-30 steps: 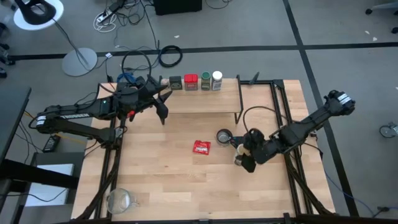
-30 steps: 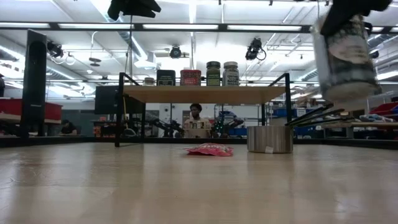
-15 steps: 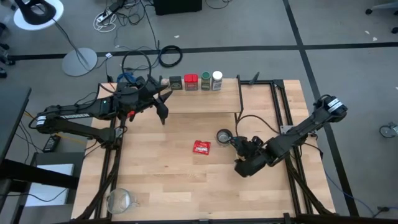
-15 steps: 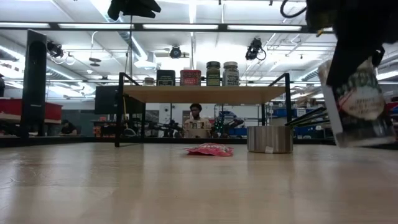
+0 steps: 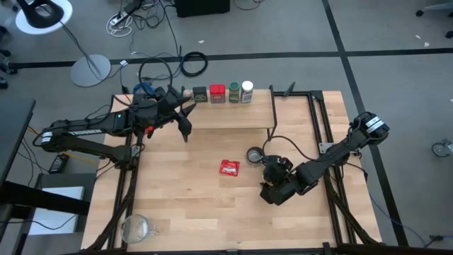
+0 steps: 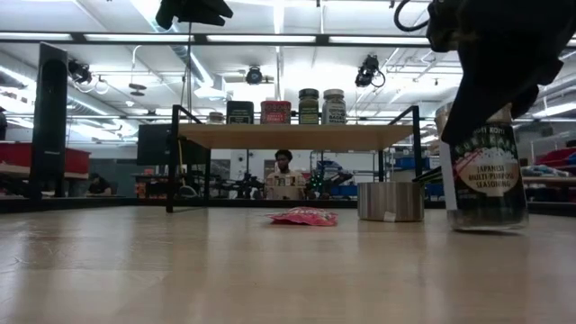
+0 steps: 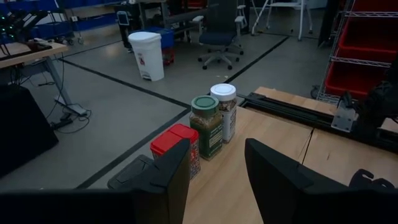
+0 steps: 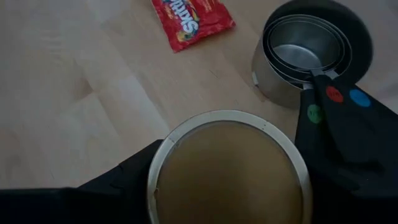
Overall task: Shelf spices
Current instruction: Remove the gold seasoning bottle from the shelf
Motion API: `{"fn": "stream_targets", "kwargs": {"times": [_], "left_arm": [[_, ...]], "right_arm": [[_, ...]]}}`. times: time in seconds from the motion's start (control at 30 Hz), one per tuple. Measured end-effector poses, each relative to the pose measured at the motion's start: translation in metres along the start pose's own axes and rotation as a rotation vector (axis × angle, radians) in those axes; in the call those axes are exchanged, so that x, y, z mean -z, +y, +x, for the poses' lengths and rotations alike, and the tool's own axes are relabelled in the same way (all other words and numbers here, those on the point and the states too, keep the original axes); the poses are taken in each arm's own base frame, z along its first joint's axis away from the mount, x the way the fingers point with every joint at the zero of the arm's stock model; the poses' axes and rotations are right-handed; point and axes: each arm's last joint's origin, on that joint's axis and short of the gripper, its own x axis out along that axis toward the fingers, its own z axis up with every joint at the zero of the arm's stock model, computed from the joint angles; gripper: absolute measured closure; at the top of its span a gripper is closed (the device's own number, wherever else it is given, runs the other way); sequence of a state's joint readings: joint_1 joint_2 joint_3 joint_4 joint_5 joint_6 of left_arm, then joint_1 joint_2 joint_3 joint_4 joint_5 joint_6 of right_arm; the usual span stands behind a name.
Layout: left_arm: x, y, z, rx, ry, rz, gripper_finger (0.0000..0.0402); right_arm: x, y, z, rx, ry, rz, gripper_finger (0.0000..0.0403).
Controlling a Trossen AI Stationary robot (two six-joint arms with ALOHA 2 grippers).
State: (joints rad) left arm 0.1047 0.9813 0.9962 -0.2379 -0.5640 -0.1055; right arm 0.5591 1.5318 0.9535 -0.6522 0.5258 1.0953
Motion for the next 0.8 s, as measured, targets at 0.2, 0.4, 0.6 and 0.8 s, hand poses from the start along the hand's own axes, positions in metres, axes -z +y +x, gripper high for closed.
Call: {"fn": "stream_targets", "kwargs": {"times": [0.2, 0.4, 0.6, 0.8], "left_arm": [[0.0, 0.0, 0.0, 0.0, 0.0, 0.0, 0.0243], [0.0, 0.0, 0.0, 0.0, 0.0, 0.0, 0.0243], [0.0, 0.0, 0.0, 0.0, 0.0, 0.0, 0.0243], [0.0, 0.0, 0.0, 0.0, 0.0, 0.0, 0.0243]], "right_arm": [[-0.001, 0.002, 0.0, -0.017, -0.01, -0.033, 0.0128], [-0.002, 0.004, 0.0, -0.03, -0.029, -0.058, 0.011], [-0.005, 0.004, -0.002, -0.019, -0.071, -0.08, 0.0079], [-0.011, 0.009, -0.007, -0.036, -0.085, -0.114, 0.0053]]}}
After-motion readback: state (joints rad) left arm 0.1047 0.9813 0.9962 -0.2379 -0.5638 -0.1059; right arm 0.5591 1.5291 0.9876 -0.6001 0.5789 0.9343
